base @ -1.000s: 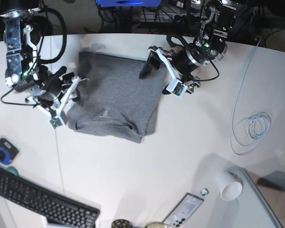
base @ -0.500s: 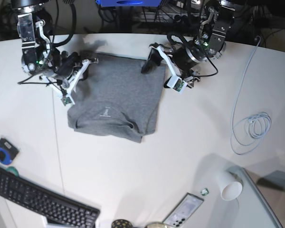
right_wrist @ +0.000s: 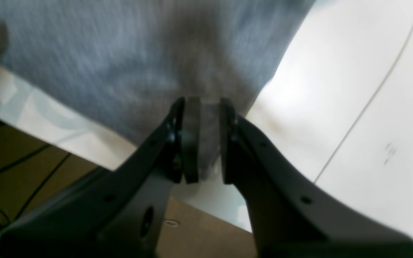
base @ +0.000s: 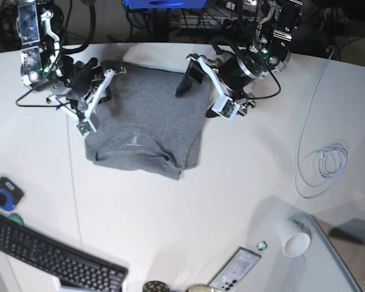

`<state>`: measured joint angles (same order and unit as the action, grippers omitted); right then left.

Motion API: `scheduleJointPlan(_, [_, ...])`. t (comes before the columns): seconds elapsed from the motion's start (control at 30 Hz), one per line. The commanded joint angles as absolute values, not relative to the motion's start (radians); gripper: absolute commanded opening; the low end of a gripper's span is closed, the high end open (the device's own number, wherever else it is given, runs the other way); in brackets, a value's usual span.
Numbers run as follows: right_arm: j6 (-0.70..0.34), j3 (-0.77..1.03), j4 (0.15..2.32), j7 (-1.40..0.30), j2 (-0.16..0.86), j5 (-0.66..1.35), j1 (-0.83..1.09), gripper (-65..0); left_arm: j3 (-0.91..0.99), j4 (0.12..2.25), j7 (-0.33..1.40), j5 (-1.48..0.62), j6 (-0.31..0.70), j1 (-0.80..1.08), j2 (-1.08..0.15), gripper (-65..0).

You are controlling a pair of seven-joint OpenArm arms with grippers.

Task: Layout the t-shirt on the table in an organized manner, then fold the t-shirt properly
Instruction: 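Pull the grasped edge with both grippers to square the folded shirt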

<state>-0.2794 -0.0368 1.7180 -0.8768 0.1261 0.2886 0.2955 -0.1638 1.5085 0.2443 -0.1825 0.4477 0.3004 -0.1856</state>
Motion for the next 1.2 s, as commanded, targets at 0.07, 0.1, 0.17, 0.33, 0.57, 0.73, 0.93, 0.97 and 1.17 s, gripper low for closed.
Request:
scheduleJointPlan(0.07, [-0.282,-0.039,1.667,-0.868,0.111,0.295,0.294,-56.6,-0.162,1.527,0.222,-0.199,0.453,0.274,-0.183,-16.3])
scheduleJointPlan(0.1, [-0.282,-0.039,1.647,-0.851,0.111,0.295,0.294,-56.6,-0.162,1.527,0.222,-0.199,0.453,0.271,-0.177,-16.3])
scheduleJointPlan(0.17, [-0.282,-0.039,1.604,-0.819,0.111,0.295,0.294,-56.6,-0.162,1.527,0.222,-0.199,0.453,0.262,-0.165,-16.3])
scheduleJointPlan(0.33, [-0.282,-0.039,1.537,-0.788,0.111,0.295,0.297,-56.6,-0.16,1.527,0.222,-0.197,0.453,0.257,-0.137,-16.5])
scheduleJointPlan(0.57, [-0.282,-0.038,1.669,-0.796,0.111,0.295,0.321,-56.6,-0.159,1.537,0.222,-0.189,0.453,0.231,-0.139,-17.4])
scheduleJointPlan(0.73, [-0.282,-0.031,1.768,-0.796,0.111,0.295,0.348,-56.6,-0.105,1.515,0.222,-0.189,0.369,0.234,-0.157,-48.2])
scheduleJointPlan(0.93, [-0.282,-0.031,1.759,-0.791,0.113,0.294,0.352,-56.6,-0.102,1.448,0.222,-0.188,0.343,0.202,-0.159,-65.0])
scheduleJointPlan(0.97, [-0.282,-0.031,1.745,-0.791,0.113,0.294,0.348,-56.6,-0.105,1.415,0.222,-0.188,0.337,0.191,-0.159,-65.0])
scheduleJointPlan(1.17, [-0.282,-0.036,1.584,-0.769,0.111,0.294,0.294,-56.7,-0.202,1.291,0.217,-0.188,0.335,0.145,-0.153,-65.0])
